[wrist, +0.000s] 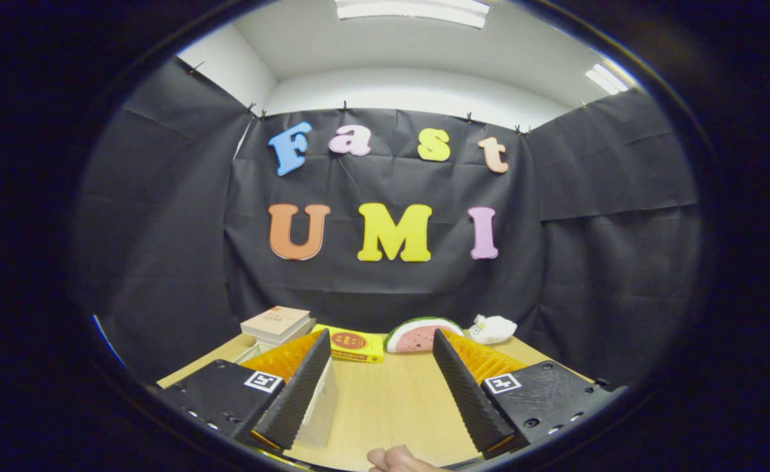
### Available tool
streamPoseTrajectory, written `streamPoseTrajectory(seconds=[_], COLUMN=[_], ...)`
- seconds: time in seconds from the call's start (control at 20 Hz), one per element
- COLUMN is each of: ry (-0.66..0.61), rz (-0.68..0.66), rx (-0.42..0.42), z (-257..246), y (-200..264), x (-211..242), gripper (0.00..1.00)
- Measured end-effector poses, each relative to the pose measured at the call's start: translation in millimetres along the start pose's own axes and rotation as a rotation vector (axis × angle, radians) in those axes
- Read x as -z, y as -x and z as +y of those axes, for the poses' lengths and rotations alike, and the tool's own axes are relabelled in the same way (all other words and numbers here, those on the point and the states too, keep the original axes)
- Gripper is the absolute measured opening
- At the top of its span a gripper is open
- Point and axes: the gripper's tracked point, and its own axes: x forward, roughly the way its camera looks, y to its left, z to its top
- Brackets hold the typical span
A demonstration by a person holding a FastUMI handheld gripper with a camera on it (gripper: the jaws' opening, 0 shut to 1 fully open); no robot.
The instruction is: Open the storage box then place both shoes into the box .Put the left shoe in first, then the right shoe, with the right side of both shoes facing outward in a uniform manner.
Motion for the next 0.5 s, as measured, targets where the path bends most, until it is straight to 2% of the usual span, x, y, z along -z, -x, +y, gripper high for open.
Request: streamPoseTrajectory(seconds=[0.15, 0.5], ry=[0.029, 0.035], rz=[-0.056, -0.064], rx=[0.028, 0.046], z=[-26, -49], y=[16, 29], x=[-14, -17], gripper=[0.95, 0.95])
